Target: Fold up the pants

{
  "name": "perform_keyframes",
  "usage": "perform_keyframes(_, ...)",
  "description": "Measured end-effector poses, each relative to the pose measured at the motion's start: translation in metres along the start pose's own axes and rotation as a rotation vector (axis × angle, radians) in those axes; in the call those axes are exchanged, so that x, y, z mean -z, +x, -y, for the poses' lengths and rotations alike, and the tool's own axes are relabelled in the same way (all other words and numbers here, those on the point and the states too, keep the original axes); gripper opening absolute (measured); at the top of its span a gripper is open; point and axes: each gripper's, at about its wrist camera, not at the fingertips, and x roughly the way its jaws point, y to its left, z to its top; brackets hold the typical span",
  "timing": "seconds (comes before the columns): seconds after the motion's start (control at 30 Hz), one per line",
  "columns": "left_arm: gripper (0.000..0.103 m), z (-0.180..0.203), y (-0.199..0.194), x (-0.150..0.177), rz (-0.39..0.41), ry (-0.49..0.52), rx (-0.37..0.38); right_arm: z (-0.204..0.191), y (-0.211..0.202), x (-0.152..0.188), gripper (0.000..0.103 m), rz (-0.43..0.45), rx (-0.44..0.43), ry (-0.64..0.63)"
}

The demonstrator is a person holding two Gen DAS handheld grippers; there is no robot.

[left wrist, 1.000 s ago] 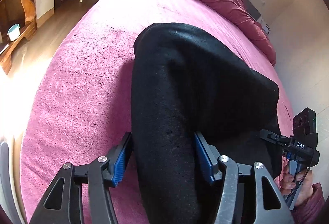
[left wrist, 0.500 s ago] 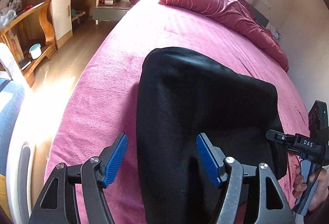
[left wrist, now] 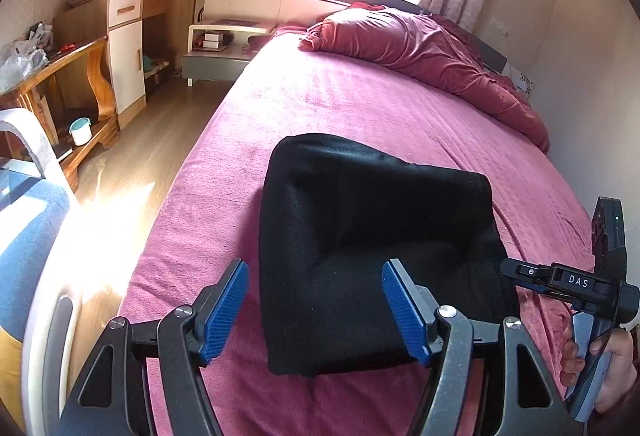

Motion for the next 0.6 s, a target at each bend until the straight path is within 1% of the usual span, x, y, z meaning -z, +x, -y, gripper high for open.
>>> perform_keyframes(0.07,0.071,0.002,-0.009,0.003,0.017,0.009,-0.009,-0.004,-0.011,0.008,0.068,0.027,0.029,-0.025)
perform_keyframes(0.13,0.071,0.004,-0.017,0.005,0.034,0.013,-0.015,-0.015,-0.02,0.014,0.07,0.057,0.055,-0.058)
perform_keyframes(0.27,0.071,0.008,-0.038,0.016,0.071,0.027,-0.044,-0.038,-0.035,0.031,0.072,0.11,0.102,-0.117)
perform_keyframes(0.6,0.071,0.014,-0.076,0.05,0.121,0.019,-0.1,-0.076,-0.056,0.083,0.076,0.189,0.231,-0.186)
